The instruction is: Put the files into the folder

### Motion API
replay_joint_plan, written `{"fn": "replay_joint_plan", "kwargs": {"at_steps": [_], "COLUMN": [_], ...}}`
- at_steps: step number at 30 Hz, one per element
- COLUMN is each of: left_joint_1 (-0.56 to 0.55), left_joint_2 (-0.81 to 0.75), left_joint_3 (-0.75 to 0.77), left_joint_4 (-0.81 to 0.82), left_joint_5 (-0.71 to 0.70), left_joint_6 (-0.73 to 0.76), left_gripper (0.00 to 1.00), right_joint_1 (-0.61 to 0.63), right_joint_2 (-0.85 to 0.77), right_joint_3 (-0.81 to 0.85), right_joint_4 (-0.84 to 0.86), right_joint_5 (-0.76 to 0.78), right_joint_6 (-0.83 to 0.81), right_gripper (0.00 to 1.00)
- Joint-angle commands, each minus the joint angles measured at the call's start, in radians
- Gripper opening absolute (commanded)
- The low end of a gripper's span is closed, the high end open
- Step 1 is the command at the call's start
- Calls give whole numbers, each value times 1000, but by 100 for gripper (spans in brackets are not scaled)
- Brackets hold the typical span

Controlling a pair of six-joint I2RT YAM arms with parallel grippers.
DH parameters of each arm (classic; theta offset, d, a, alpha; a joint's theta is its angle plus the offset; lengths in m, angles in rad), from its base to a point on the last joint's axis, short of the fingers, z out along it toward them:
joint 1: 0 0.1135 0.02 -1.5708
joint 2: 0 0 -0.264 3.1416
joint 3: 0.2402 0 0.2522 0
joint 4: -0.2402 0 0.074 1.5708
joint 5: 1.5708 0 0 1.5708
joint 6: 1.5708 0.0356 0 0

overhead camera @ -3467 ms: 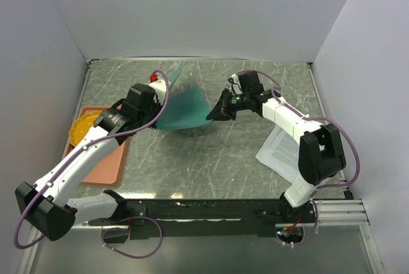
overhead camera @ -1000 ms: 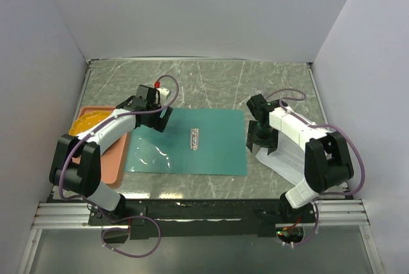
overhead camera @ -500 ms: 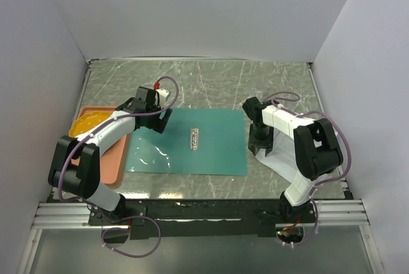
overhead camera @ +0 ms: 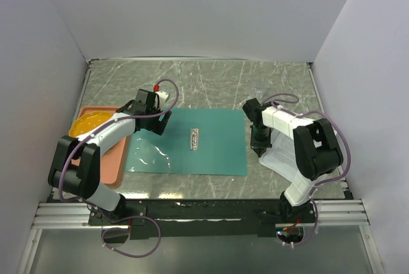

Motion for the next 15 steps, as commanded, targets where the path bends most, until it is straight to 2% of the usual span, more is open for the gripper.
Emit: {"fn": "replay_joint_plan", "kwargs": {"at_steps": [1, 8, 15], "left_joint_1": [-1, -5, -24], "left_joint_2": [-11, 22, 61], "left_joint_3": [-5, -18, -33], "left_joint_4": [40, 50, 56], "left_joint_5": [-7, 0, -6], "left_joint_6": [11, 6, 6], "left_gripper": [93, 92, 91], "right_joint_1": [25, 170, 302], "right_joint_2": [-67, -136, -124], "right_joint_3": [8, 100, 182], "right_joint_4": [-5, 34, 117], "right_joint_5": [-4, -101, -289], "right_joint_6": [-18, -100, -210], "right_gripper": [0, 0, 0]}}
